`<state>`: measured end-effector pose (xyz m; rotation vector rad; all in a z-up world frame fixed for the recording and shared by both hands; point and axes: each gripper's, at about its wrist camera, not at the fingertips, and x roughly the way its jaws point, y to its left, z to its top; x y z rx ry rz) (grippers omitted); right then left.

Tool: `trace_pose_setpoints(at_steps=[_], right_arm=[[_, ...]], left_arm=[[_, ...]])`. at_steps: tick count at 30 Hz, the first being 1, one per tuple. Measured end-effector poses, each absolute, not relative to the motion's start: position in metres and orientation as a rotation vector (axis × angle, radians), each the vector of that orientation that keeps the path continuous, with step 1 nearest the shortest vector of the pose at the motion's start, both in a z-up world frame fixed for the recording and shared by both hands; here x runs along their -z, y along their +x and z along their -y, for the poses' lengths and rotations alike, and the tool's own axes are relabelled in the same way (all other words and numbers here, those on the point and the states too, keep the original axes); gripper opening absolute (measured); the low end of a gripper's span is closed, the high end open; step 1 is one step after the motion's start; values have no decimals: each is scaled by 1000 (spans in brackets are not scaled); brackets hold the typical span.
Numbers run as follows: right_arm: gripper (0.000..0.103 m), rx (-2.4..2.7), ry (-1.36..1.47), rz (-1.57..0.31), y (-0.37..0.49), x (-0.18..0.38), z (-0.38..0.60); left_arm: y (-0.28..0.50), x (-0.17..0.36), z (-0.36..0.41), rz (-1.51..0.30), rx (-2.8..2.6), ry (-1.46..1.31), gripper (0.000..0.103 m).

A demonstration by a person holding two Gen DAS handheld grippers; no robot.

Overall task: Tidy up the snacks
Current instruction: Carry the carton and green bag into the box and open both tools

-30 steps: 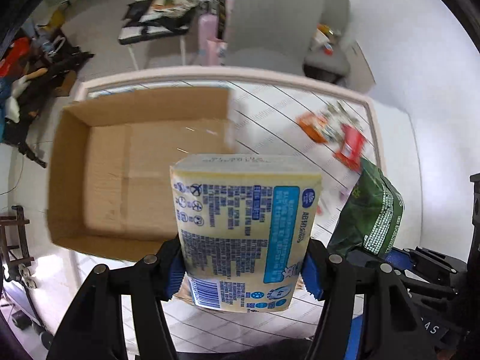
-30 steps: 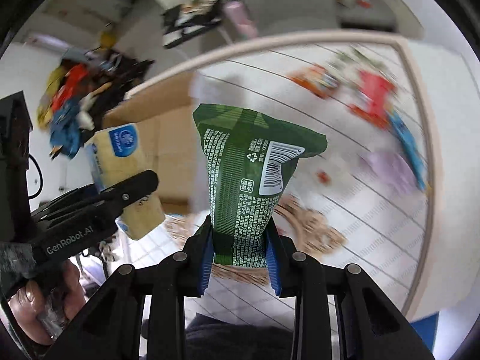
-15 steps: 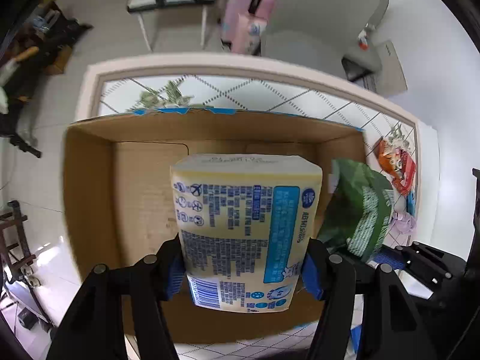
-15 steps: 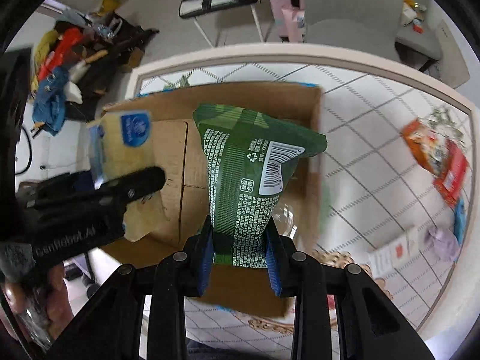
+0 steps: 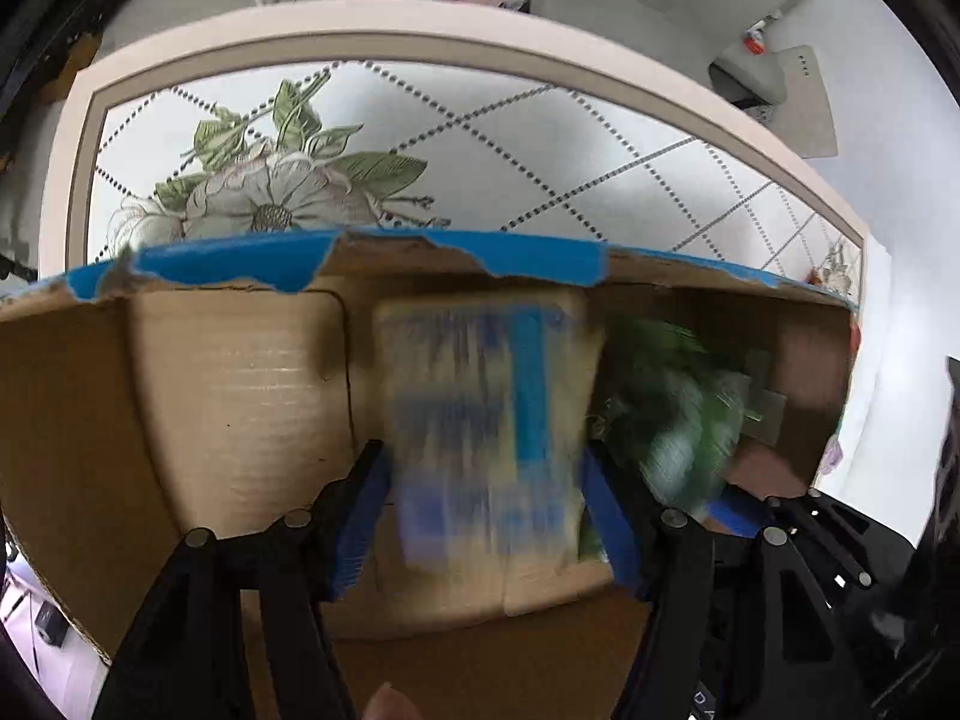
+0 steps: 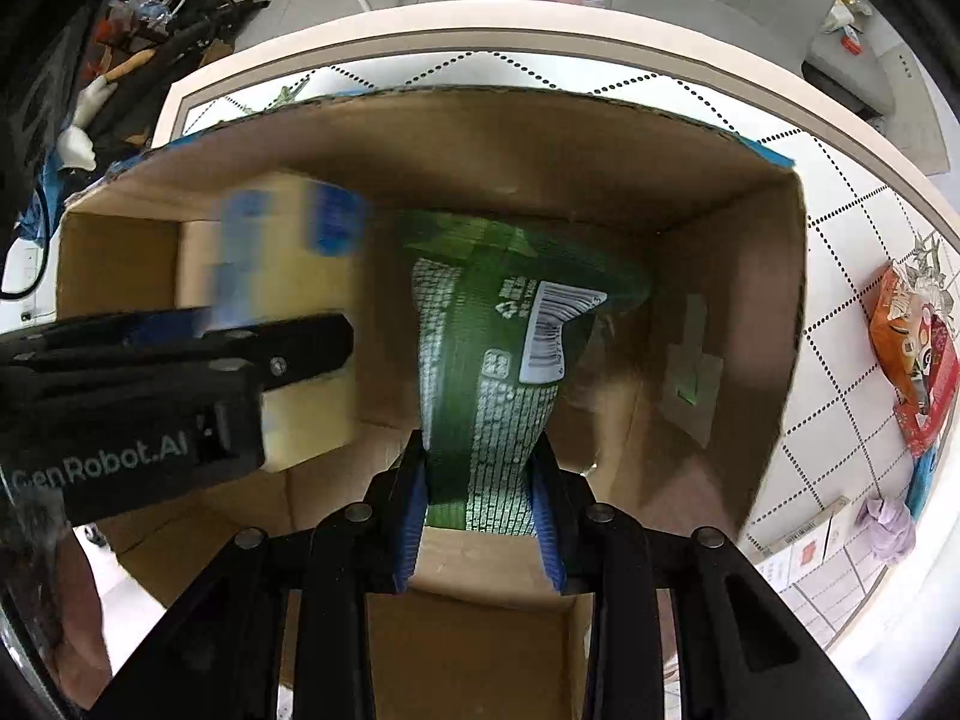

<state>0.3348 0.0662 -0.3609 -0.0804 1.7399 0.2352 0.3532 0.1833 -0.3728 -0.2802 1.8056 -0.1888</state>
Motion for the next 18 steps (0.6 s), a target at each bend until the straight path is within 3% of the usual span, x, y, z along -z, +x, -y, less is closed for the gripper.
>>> trace_pose_setpoints(at_steps=[1,3,4,5,9,11,12,14,18], right_arm=[[38,-225,-87,-1733,335,360,-66],[48,-211,-87,-1717,333,356,-64],[55,-209,-79,-1711,332,353,-62],[63,-204,-67,-1705,330,350,-59],[70,-183,-64,-1685,321,330,-53],[89,-174,-50,-1663,313,319,-52],[93,-175,-44,-1653,310,316,-53],[96,-158,-44,-1627,300,304,-49],[99,-143,-34,-1587,286,288,-48]], left_arm=[[354,373,-183,-1803,185,-276,68],[351,366,-182,-1781,179,-225,84],[350,363,-182,-1776,175,-209,86],[347,359,-182,-1768,167,-192,88],[331,340,-188,-1733,150,-185,92],[322,331,-191,-1713,144,-177,93],[316,324,-193,-1695,137,-171,96],[307,312,-199,-1665,127,-166,101],[280,279,-208,-1578,107,-183,102]])
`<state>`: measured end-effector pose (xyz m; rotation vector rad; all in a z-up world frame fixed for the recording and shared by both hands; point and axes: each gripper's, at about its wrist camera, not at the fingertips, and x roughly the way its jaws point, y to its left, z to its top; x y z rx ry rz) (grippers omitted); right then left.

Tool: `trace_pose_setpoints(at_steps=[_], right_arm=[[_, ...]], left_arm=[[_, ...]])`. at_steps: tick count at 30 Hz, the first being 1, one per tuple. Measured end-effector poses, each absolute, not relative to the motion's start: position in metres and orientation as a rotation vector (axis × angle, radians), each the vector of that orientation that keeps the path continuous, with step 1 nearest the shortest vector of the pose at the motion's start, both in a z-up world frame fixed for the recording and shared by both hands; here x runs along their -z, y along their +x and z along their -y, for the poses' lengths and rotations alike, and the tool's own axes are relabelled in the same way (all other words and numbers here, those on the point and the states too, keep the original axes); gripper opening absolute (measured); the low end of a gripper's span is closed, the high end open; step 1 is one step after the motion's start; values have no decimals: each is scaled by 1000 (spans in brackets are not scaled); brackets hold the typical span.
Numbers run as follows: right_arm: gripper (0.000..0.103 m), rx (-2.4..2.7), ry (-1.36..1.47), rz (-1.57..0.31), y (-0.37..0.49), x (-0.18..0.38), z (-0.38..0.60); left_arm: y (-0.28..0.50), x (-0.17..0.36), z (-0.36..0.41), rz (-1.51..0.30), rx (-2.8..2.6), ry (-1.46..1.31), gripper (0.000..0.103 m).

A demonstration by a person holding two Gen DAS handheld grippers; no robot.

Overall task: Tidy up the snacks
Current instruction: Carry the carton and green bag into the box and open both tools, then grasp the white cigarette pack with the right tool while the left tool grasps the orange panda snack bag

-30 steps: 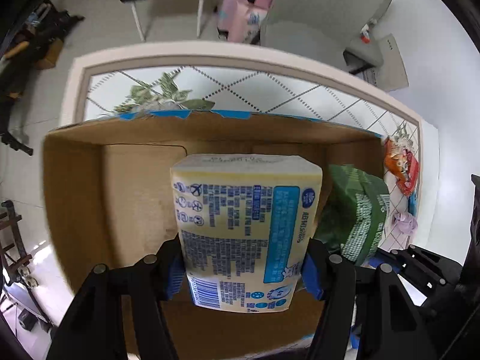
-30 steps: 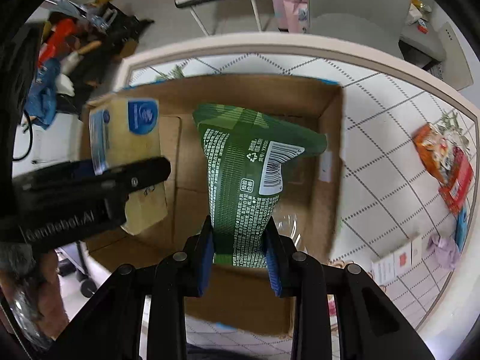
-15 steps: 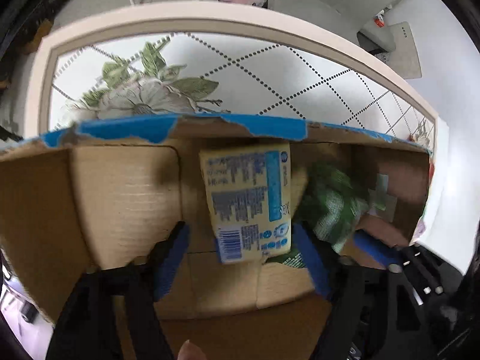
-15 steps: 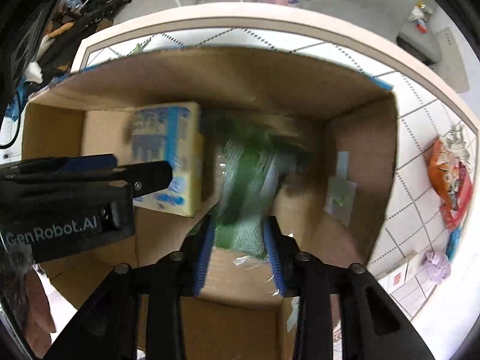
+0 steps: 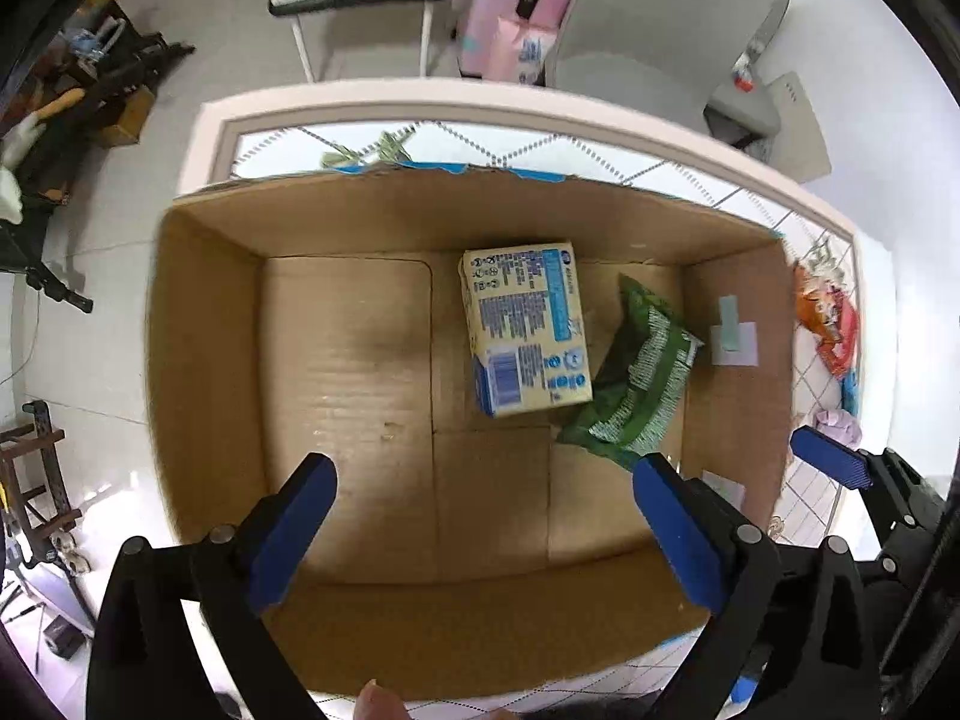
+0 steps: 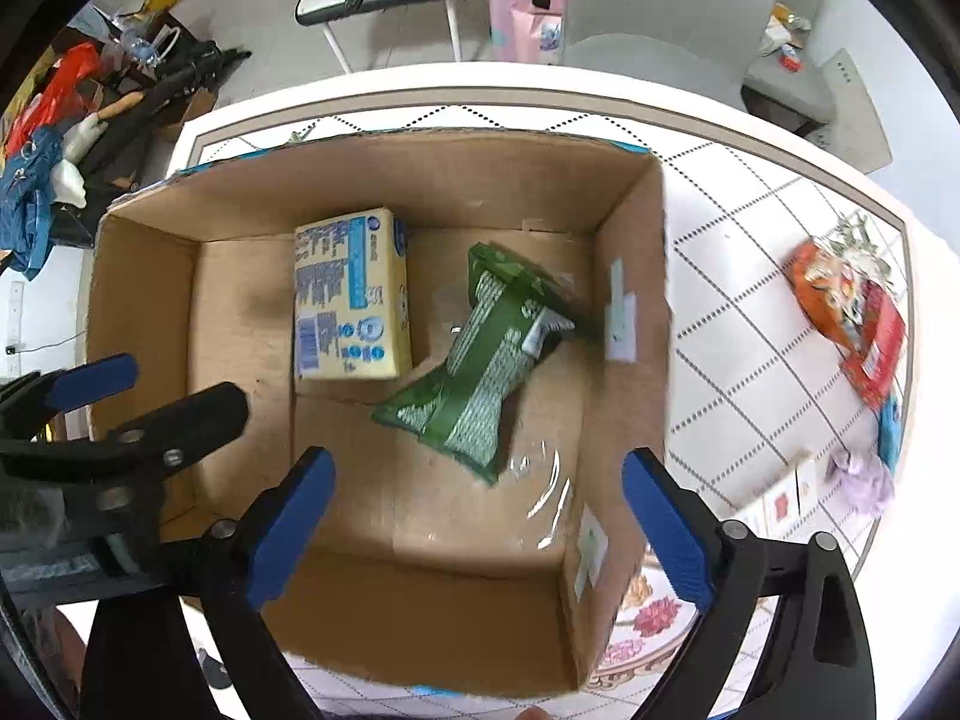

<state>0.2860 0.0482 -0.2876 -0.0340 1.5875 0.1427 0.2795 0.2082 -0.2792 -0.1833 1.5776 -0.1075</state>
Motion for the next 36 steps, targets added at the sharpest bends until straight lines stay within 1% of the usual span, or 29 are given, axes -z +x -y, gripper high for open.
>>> trace_pose_setpoints(at_steps=[6,14,23,28,30,34,36], right_arm=[[99,-146,-26,-1500,255,251,-52],[99,-181,-2,-1414,203,205,-54],[99,-243,101,-1412,169,182,-33],[99,-186,221,-1425,164,182,28],[99,-119,299,-1427,163,188,69],[99,78,486,-1468,171,232,161],[99,185,542,-1505,177,266,200]], left_arm=[[251,241,-218,-1465,67,-143,102],[209,202,-212,-1369,48,-92,102],[172,168,-198,-1309,8,-90,102],[173,156,-166,-1275,-20,-48,102],[180,157,-139,-1274,-11,-21,102],[201,168,-86,-1272,-45,71,102],[215,179,-61,-1278,-78,136,102]])
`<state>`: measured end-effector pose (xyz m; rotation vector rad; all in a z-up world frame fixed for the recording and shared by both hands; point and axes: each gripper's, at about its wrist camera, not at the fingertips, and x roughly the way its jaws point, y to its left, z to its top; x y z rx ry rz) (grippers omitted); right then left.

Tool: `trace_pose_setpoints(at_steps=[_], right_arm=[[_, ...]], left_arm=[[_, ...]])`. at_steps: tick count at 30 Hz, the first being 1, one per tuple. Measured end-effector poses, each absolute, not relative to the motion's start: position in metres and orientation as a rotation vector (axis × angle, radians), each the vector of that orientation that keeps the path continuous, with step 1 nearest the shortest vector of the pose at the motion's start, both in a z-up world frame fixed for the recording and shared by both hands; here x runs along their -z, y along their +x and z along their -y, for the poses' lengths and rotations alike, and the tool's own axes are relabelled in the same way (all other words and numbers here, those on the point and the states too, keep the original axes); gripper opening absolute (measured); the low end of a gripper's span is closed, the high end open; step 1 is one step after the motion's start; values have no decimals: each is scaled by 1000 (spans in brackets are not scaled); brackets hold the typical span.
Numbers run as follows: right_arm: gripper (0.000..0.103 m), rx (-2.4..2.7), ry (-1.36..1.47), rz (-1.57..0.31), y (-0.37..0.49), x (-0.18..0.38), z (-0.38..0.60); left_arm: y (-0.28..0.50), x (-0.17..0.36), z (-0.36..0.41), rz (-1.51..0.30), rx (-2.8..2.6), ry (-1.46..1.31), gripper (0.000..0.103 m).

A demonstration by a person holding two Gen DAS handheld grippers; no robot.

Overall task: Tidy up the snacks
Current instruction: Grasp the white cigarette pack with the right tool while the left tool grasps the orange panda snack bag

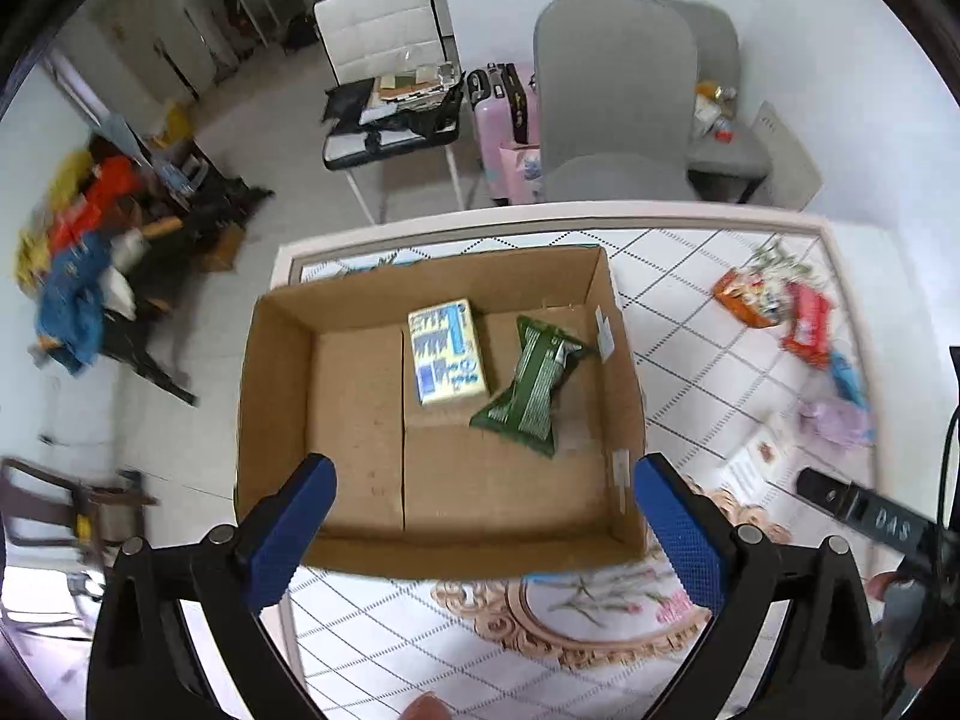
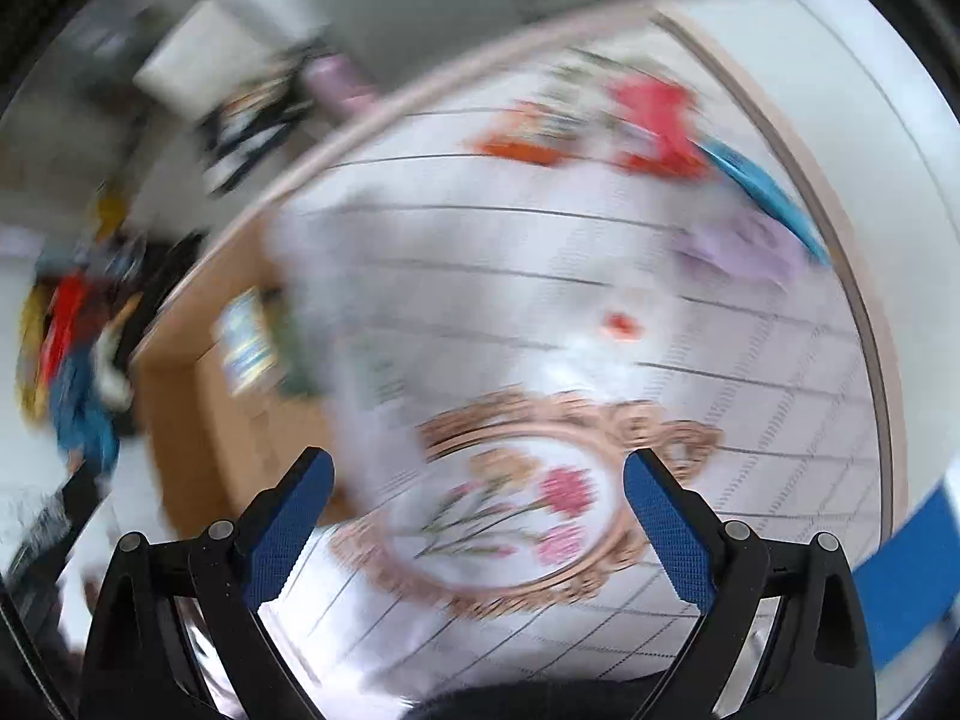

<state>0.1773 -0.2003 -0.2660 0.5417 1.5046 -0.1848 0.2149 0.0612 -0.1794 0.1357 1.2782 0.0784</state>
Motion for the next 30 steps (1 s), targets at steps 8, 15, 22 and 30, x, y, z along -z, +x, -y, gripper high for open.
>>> trace_pose_setpoints(at_steps=[8,15,22,30], right_arm=[[96,308,770,-1711,219,405,255],[86,319,618,-1758,238,428,246],[61,219,233,-1715,262,407,266],[61,197,234,-1707,296,402,317]], left_arm=[[263,239,0,-1411,-114,184,102],[296,257,31,-1488,-63,78,102],[346,290,74,-1596,62,-49,102],[414,386,132,-1858,177,-350,102]])
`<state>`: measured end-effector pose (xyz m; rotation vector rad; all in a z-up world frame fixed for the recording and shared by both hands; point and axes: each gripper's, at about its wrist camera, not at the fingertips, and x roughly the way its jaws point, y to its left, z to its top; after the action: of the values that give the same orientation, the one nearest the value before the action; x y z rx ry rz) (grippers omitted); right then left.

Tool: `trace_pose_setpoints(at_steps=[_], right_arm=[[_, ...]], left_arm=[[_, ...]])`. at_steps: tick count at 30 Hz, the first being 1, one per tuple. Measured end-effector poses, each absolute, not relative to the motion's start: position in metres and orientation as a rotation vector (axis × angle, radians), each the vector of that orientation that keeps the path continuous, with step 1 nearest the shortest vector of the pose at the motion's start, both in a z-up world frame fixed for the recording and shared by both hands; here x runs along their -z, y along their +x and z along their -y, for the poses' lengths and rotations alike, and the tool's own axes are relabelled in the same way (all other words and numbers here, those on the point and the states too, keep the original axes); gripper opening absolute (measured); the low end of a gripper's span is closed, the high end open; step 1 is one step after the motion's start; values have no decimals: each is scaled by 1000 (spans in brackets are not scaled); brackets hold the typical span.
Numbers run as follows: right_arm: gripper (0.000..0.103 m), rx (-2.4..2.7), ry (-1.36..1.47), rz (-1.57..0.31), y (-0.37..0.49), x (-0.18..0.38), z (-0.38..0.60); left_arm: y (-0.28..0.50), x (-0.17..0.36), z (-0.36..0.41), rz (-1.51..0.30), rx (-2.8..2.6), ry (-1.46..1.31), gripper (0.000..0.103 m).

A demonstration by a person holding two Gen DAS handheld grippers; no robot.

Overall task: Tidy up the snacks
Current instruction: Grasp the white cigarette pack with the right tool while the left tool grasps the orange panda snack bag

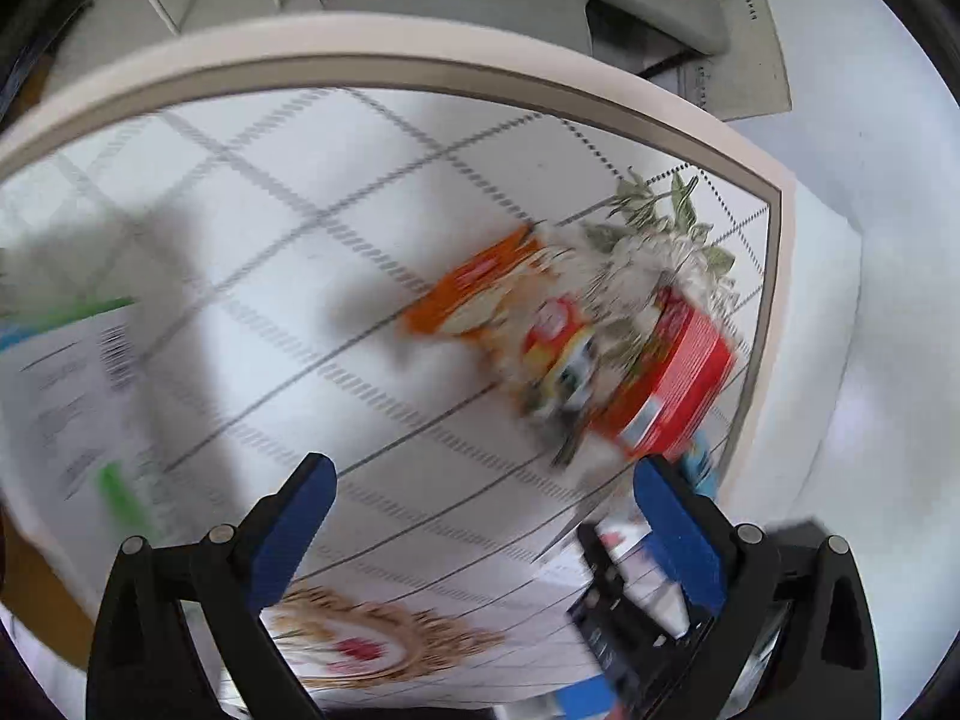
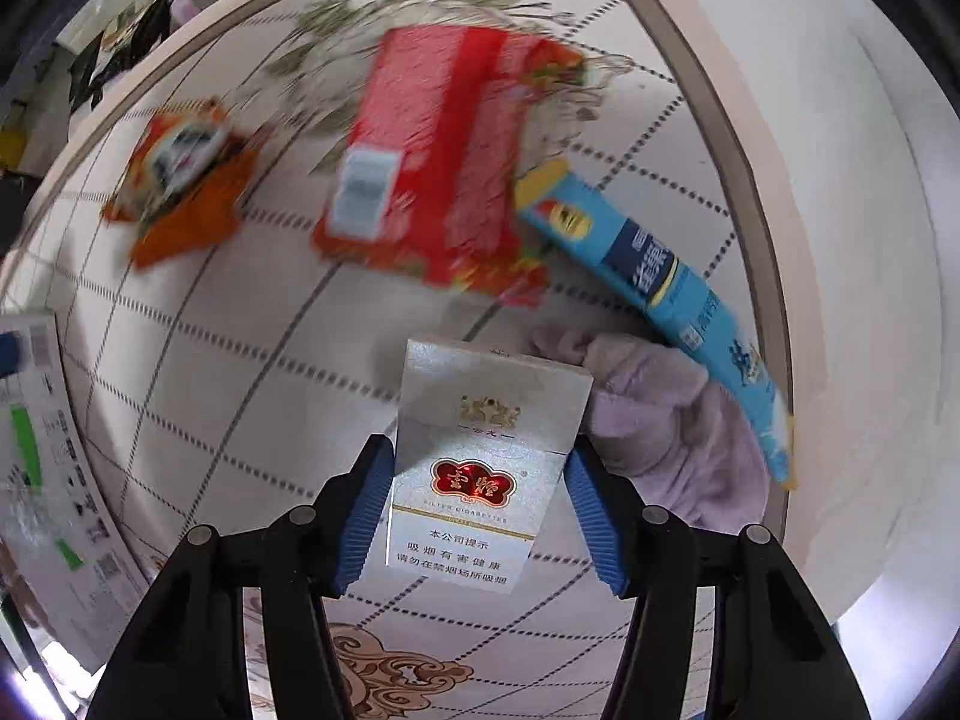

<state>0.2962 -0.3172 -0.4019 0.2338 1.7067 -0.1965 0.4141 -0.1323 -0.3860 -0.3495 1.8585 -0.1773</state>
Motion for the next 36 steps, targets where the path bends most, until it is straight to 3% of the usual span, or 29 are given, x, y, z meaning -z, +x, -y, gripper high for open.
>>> trace_pose_setpoints(at_steps=[7,9,11,12,15,28,36], right_arm=[[61,200,271,-1715,327,406,349],[61,195,273,-1720,335,407,356],[61,186,268,-1718,341,406,364],[61,181,266,-1717,341,406,365],[60,163,259,-1712,332,403,360],[60,70,304,-1675,276,378,333],[60,-23,289,-1580,256,303,313]], left_arm=[[440,425,152,-1902,77,-323,98],[441,435,158,-1901,65,-259,77],[438,434,163,-1881,55,-193,68],[437,431,166,-1864,57,-161,56],[430,422,174,-1817,102,-96,49],[340,357,170,-1661,195,-21,45],[287,271,129,-1517,278,-87,45]])
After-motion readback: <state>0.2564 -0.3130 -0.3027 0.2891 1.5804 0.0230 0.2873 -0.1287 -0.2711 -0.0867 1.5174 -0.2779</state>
